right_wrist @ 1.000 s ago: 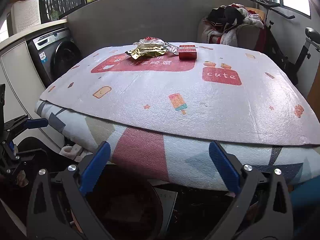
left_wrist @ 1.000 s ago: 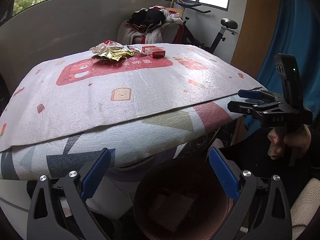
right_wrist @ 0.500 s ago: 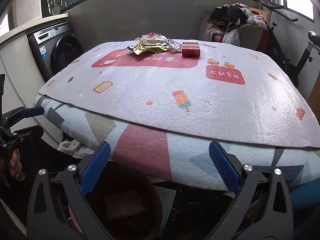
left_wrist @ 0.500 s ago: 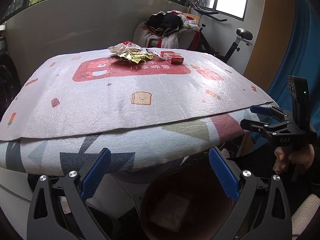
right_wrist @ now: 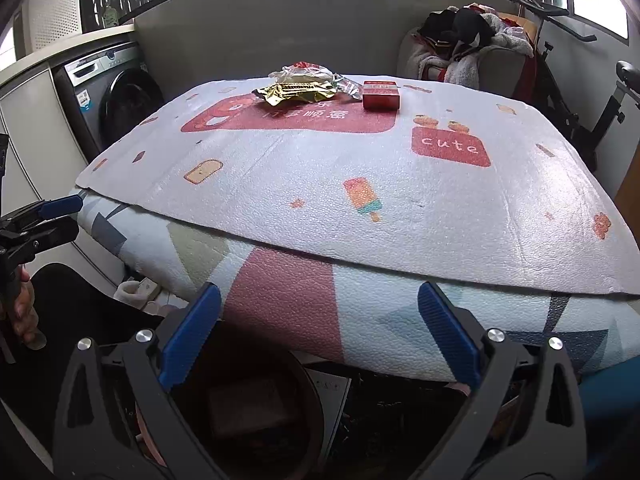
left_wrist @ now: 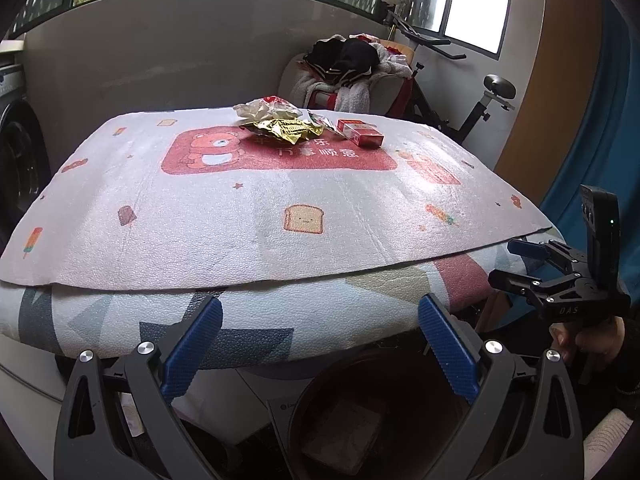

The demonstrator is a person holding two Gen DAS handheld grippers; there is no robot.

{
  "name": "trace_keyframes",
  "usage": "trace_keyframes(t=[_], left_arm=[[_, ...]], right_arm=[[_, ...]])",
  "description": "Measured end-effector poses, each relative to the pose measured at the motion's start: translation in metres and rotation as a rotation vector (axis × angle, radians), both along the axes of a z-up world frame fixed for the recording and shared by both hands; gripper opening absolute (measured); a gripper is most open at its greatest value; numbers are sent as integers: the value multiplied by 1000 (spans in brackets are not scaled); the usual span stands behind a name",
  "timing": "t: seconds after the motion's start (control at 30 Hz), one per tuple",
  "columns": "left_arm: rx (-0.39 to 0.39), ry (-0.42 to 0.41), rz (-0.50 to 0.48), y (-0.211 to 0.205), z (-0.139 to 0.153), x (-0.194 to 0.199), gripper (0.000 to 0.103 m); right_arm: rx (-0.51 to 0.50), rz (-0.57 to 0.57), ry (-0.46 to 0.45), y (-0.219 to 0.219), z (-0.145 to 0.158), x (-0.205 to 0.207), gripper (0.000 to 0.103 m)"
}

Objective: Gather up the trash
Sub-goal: 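Raise both grippers from the bin back toward the table, then grasp the red cigarette pack with the right gripper while the left grasps the white paper bag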

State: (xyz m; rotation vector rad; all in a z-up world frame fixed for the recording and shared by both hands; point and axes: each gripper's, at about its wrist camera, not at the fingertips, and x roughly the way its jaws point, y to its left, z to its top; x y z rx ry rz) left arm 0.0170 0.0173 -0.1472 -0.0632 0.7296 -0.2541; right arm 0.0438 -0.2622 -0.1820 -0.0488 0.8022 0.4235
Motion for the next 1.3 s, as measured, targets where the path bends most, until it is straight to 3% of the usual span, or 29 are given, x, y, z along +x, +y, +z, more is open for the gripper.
trace_keyframes(t=[0.37, 0.73, 0.87, 0.97, 1.07, 1.17, 1.3], left_arm=[[-9, -39, 22, 22, 29, 38, 96], [-40, -31, 20, 39, 36, 102, 96], [-58, -9, 17, 43, 30, 128, 96], [-60, 3, 14, 45, 27, 147, 96], [-65, 16, 12, 48, 25, 168, 96], [-73, 31, 15, 51, 25, 193, 96], [-86, 44, 7, 53, 26, 229, 96]], right_arm=[[28, -48, 13, -12, 23, 46, 97], [57, -117, -24, -13, 60, 190, 97], [24, -98, -5, -1, 55, 251, 96], [1, -97, 28, 11, 45, 293, 83], [-17, -114, 57, 25, 32, 329, 79], [-65, -138, 88, 38, 16, 358, 71], [-87, -149, 133, 46, -4, 379, 70]])
